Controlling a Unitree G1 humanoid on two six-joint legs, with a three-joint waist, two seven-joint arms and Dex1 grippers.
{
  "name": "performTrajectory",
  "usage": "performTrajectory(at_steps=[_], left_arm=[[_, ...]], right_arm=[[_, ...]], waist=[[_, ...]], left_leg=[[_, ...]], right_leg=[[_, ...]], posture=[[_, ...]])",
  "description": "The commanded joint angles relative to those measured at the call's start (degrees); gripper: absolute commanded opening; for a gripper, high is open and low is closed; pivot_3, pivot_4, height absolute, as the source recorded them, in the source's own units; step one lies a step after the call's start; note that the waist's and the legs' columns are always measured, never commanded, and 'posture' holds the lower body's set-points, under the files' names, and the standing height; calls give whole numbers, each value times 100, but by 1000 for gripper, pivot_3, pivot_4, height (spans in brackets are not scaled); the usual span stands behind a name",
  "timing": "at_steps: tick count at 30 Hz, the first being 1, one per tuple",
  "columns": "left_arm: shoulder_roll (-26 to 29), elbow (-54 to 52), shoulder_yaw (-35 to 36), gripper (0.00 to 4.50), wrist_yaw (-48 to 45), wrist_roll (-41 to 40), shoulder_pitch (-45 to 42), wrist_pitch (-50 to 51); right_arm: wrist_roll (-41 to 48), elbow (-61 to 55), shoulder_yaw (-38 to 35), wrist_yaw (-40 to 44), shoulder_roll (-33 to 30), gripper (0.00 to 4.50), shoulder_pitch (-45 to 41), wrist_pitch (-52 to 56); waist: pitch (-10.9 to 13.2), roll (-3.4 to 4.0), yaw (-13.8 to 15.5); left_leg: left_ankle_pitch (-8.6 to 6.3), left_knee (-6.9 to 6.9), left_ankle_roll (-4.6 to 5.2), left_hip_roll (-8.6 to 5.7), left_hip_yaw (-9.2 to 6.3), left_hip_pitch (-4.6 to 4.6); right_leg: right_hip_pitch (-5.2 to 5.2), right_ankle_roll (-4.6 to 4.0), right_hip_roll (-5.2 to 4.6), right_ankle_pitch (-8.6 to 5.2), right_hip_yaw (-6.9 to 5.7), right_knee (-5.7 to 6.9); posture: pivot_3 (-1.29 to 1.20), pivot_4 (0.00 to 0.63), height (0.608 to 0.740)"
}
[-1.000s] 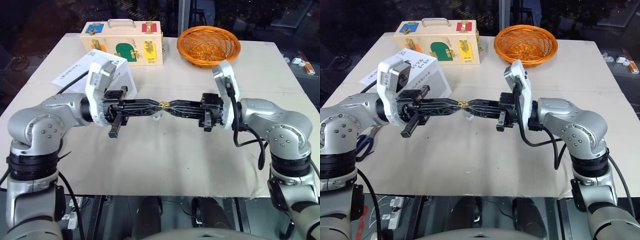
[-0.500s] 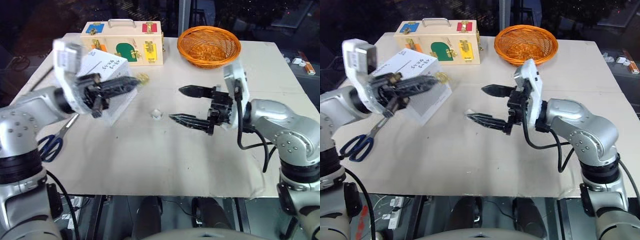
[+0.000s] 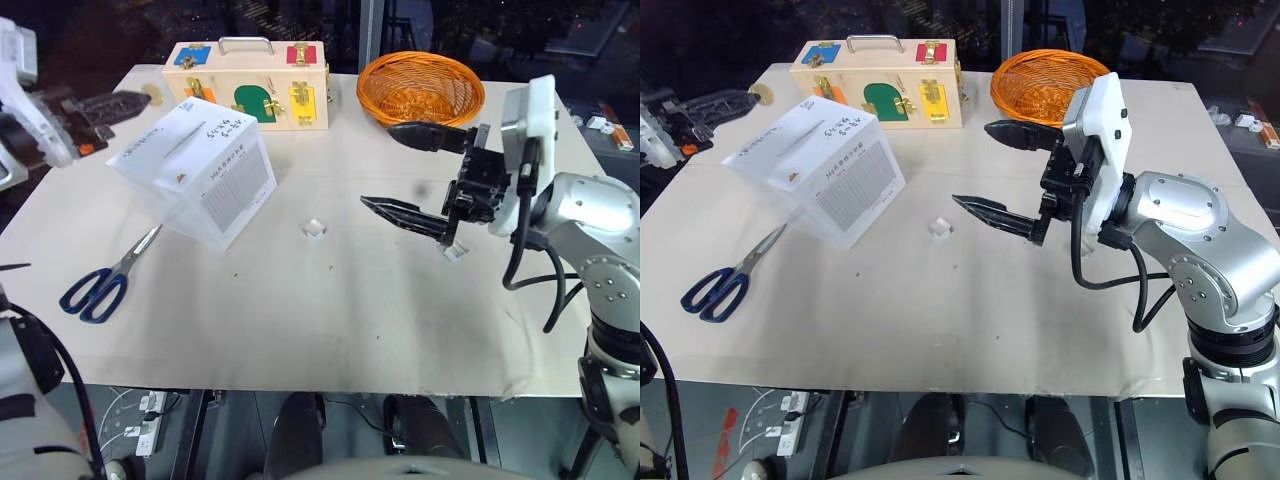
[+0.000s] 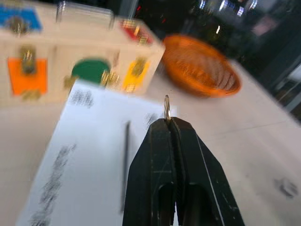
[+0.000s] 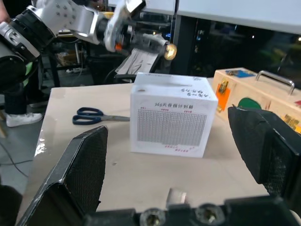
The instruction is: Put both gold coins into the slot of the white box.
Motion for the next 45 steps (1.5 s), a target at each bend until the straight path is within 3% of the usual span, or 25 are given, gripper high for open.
performTrajectory(at_steps=[1,18,45], left_arm=[[173,203,-399,0,-591,577,-226,-444],[-155,860,-1071,0,-1343,2213,-589,-1845],[-152,398,-772,0,-1370,2342,-182,-1675]], right_arm=[[2,-202,-237,2,-111,4466,11,-151],[681,-440,-537,-365,-237,4466,18,158],[1080,-528,-583,-573,-292,4466,67,-33]], waist=[[0,-1,-1],[0,-1,-19],[0,-2,-25]], left_leg=[[0,0,0,1,0,-2],[0,0,1,3,7,-6],[0,2,1,4,9,-4]], right_leg=[[-2,-2,0,-1,0,2],[-11,-3,1,-1,5,7],[-11,-2,0,-1,8,11]], posture=[[0,150,726],[0,150,726],[0,150,726]])
